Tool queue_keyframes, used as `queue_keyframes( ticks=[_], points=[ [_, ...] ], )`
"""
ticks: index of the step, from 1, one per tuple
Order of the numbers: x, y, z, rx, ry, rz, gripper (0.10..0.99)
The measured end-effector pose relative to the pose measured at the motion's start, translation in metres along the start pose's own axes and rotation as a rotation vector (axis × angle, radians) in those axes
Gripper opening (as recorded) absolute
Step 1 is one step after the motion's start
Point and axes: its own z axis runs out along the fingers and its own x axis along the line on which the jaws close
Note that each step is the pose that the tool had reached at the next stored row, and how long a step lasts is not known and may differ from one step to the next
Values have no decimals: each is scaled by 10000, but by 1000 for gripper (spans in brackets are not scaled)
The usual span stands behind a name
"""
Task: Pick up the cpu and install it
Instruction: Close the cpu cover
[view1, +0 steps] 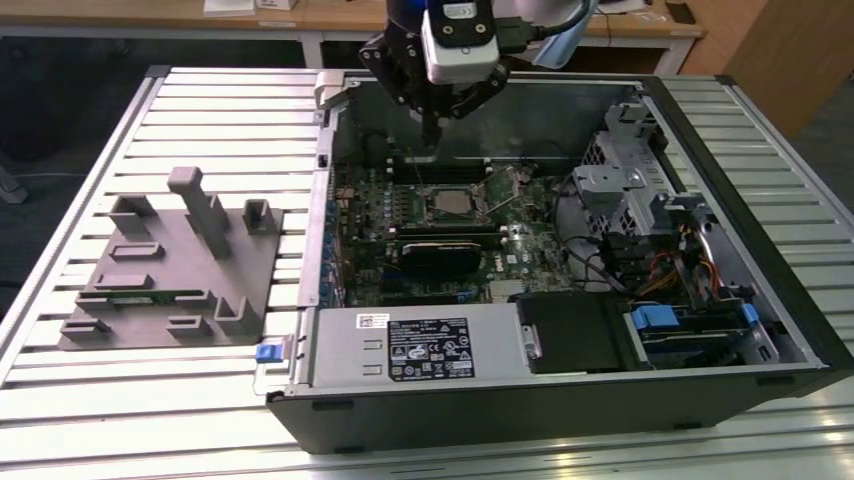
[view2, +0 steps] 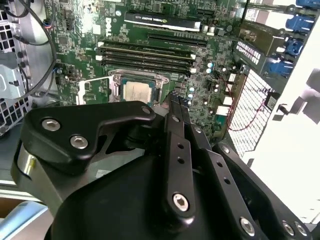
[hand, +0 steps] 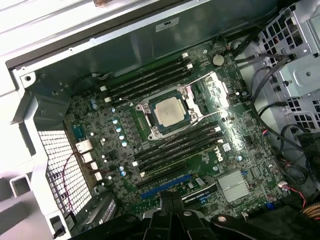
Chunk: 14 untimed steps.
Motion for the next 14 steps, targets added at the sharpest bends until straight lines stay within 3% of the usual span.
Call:
queue_keyframes(
  ticks=[6, 9, 14],
  points=[
    [-1, 0, 19, 0, -1, 3, 106],
    [-56, 27, 39, -1, 0, 1, 106],
    [-62, 34, 50, 7, -6, 115, 106]
  ],
)
